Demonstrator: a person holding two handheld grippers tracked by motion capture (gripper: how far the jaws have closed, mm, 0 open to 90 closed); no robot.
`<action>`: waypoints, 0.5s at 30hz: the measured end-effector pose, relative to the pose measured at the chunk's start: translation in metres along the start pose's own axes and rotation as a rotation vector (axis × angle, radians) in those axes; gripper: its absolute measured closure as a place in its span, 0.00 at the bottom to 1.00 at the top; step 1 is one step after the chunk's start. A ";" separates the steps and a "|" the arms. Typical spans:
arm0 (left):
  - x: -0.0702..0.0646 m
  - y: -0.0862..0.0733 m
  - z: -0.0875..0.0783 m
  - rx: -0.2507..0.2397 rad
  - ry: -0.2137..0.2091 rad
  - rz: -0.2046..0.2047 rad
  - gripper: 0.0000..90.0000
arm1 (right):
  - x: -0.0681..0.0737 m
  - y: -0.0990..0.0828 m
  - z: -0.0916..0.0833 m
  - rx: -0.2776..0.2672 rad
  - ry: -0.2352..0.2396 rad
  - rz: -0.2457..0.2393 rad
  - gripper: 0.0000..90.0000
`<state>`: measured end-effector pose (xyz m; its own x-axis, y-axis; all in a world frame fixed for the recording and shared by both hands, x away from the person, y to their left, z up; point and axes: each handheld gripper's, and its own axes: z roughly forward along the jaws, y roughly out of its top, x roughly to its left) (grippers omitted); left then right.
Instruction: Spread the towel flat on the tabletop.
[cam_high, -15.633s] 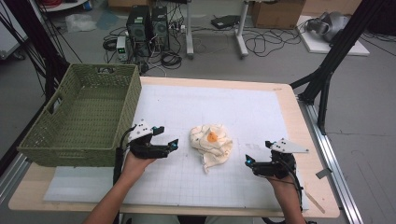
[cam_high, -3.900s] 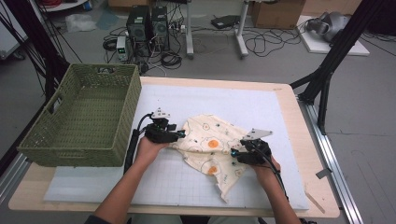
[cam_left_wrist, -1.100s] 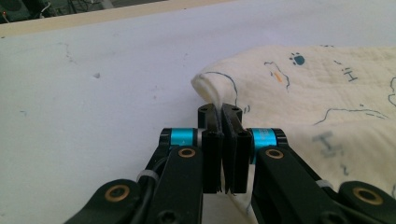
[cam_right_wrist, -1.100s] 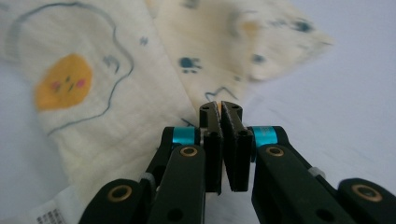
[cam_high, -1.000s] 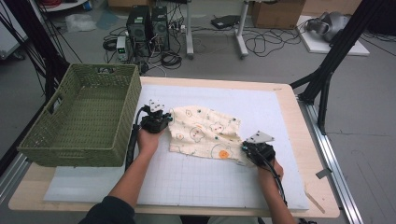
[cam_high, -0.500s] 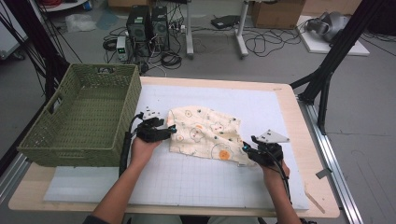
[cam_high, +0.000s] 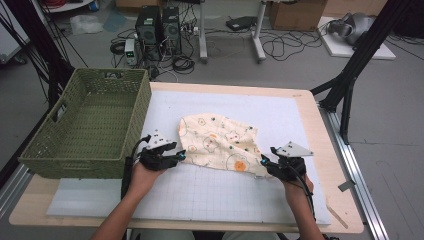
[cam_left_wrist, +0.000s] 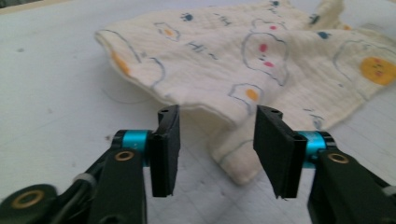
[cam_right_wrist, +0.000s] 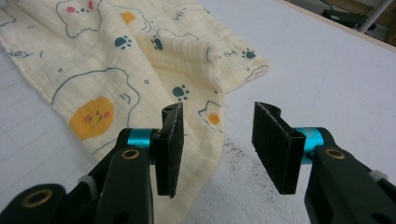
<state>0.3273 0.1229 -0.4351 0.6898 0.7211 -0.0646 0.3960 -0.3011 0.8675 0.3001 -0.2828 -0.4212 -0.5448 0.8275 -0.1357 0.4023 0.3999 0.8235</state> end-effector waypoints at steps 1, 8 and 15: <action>-0.003 -0.001 0.002 0.011 -0.020 0.014 0.63 | 0.000 0.000 0.001 -0.001 0.003 -0.004 0.59; -0.018 -0.005 0.021 0.096 -0.057 0.115 0.69 | 0.003 0.000 0.003 0.007 0.013 -0.013 0.58; -0.022 -0.005 0.026 0.138 -0.030 0.146 0.70 | 0.004 0.000 0.005 0.011 0.020 -0.007 0.58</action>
<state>0.3257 0.0919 -0.4510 0.7630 0.6452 0.0409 0.3680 -0.4854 0.7931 0.3015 -0.2781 -0.4247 -0.5619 0.8168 -0.1305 0.4064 0.4100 0.8165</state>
